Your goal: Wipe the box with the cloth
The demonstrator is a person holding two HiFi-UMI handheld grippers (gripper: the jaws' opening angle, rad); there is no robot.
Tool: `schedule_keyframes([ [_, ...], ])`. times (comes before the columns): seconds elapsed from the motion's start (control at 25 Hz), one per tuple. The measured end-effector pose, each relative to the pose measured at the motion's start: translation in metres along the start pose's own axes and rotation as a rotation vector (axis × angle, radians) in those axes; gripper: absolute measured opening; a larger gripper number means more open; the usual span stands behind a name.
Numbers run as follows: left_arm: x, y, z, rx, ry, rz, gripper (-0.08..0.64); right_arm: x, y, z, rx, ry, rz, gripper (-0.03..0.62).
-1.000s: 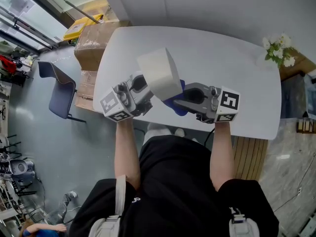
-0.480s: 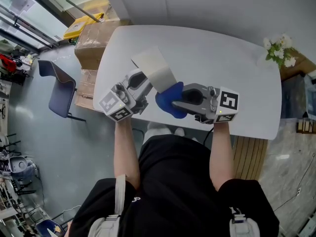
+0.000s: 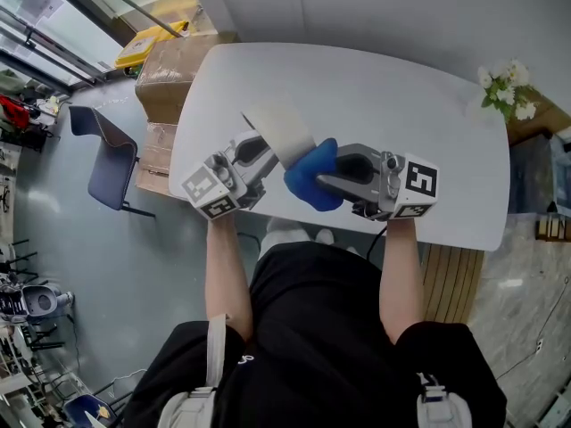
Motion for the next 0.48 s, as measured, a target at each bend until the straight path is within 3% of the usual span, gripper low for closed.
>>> schedule_keyframes([
  [0.48,0.014,-0.001,-0.012,0.107,-0.05,-0.07,0.046,-0.016,-0.001,-0.005,0.052,-0.091,-0.025,0.057],
])
Point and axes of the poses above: the fingertips, and each gripper's own axes: z forward along the fingers, y to its left, x out of its underside, the point moved 9 cm from there along -z, backward along the fingers, and after that the axes turned 10 degrees about y, right-handed, at the moved point
